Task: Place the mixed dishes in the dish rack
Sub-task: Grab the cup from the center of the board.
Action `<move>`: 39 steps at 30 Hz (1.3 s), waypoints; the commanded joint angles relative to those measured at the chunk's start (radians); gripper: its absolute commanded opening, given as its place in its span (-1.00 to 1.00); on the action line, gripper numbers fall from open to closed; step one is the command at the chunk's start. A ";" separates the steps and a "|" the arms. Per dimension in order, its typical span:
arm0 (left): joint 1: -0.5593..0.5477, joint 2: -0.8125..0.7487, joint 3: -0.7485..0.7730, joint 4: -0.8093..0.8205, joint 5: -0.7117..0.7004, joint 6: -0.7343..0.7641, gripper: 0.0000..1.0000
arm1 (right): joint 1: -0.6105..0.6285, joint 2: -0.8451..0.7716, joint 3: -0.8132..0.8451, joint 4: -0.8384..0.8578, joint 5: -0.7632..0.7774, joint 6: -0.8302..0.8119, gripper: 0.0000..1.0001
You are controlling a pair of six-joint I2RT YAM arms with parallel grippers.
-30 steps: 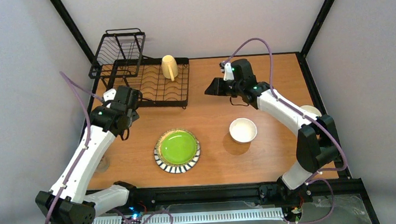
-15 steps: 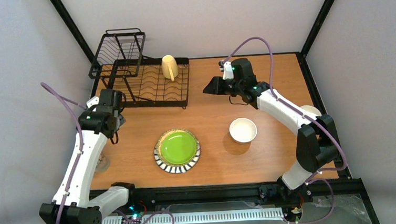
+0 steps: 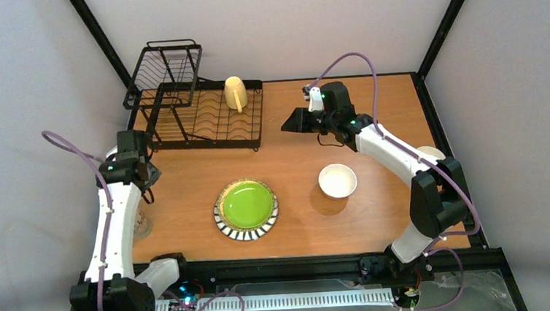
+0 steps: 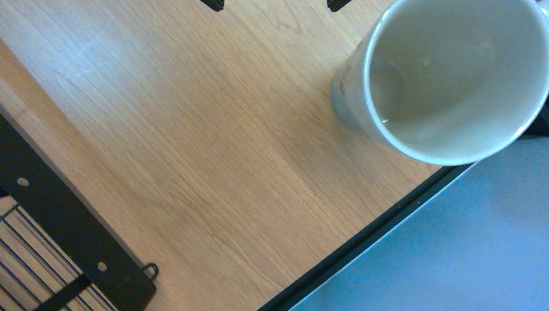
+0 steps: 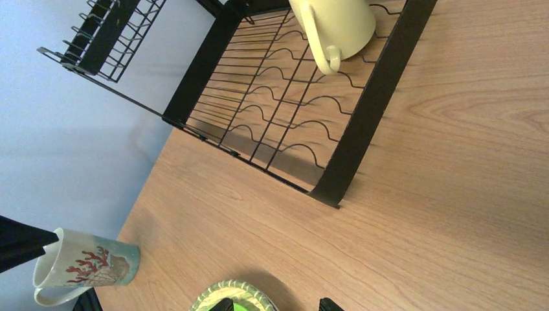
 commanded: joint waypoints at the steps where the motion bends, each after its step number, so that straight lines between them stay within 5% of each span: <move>1: 0.089 0.007 0.010 0.046 0.060 0.086 0.80 | 0.003 -0.025 -0.022 -0.005 -0.008 -0.017 0.53; 7: 0.172 0.008 -0.006 0.065 0.079 0.153 0.80 | 0.003 -0.044 -0.036 -0.007 -0.007 -0.016 0.53; 39: 0.217 0.055 0.002 0.078 0.079 0.168 0.80 | 0.002 -0.062 -0.001 -0.042 -0.005 -0.026 0.53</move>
